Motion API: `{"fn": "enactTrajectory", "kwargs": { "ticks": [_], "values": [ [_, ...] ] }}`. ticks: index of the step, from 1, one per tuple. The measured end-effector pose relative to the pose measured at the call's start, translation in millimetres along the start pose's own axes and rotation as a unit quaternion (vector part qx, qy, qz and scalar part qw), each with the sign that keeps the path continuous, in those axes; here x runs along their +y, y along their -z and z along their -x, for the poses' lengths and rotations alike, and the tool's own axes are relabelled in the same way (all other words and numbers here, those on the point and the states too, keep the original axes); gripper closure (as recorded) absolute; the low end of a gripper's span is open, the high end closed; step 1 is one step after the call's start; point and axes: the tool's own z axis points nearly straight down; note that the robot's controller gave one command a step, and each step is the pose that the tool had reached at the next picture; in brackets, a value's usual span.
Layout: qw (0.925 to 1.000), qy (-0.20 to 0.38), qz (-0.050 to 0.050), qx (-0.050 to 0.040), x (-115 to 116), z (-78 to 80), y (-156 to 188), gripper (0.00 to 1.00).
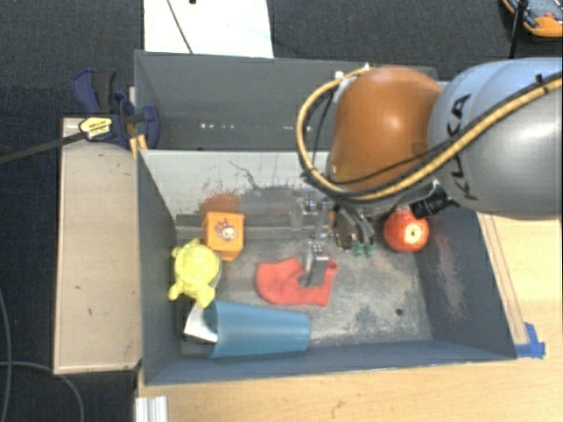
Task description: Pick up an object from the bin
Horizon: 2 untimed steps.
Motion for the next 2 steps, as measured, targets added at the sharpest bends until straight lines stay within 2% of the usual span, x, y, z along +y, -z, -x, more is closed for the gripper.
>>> {"fn": "enactTrajectory", "kwargs": {
  "ticks": [1,2],
  "values": [
    [1.0,-0.002,0.0,-0.0043,-0.7,1.6,4.7,0.0],
    [0.9999,0.009,0.001,-0.0063,-12.0,-1.0,-73.2,0.0]
  ]
}}
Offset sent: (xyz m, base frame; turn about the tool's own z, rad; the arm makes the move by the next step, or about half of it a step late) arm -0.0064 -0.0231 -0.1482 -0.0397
